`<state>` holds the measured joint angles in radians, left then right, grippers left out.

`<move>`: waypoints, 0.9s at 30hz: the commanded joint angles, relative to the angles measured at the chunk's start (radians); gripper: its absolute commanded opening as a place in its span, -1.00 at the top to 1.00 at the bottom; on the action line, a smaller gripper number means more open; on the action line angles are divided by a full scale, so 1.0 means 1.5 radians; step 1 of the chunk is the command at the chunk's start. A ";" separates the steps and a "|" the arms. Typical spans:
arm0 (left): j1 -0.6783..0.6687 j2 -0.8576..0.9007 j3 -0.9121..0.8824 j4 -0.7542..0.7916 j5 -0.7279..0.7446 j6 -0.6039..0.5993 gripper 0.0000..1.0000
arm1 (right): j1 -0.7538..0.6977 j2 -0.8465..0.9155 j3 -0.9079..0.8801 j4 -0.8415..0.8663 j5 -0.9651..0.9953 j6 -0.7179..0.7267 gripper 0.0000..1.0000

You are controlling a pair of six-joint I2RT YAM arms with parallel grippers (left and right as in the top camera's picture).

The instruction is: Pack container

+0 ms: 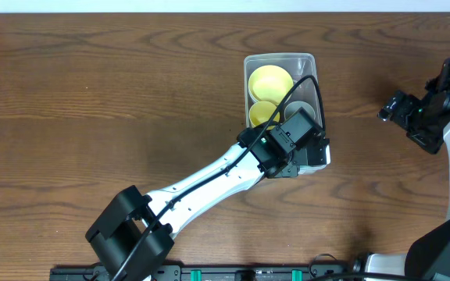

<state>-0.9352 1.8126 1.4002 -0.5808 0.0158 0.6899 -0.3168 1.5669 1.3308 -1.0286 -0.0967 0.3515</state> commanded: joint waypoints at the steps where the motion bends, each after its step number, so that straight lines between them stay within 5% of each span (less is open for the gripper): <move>1: 0.002 0.006 0.005 -0.001 -0.042 -0.032 -0.05 | -0.004 -0.001 -0.001 0.000 0.002 -0.006 -0.98; 4: 0.002 -0.001 0.009 -0.010 -0.083 -0.068 -0.99 | -0.004 -0.001 -0.001 0.000 0.002 -0.006 -0.98; 12: 0.010 -0.109 0.062 -0.137 -0.253 -0.245 -0.96 | -0.004 -0.001 -0.001 0.000 0.002 -0.006 -0.98; 21: 0.122 -0.310 0.067 -0.358 -0.281 -0.693 -0.96 | -0.004 -0.001 -0.001 0.000 0.002 -0.006 -0.98; 25: 0.153 -0.356 0.067 -0.410 -0.281 -0.706 -0.96 | -0.004 -0.001 -0.001 0.000 0.002 -0.006 -0.98; 27: 0.155 -0.367 0.067 -0.420 -0.310 -0.646 -0.96 | -0.004 -0.001 -0.001 0.000 0.002 -0.006 -0.99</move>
<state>-0.7101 1.2705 1.4940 -1.1995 -0.4000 -0.2504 -0.3168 1.5669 1.3308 -1.0283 -0.0967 0.3515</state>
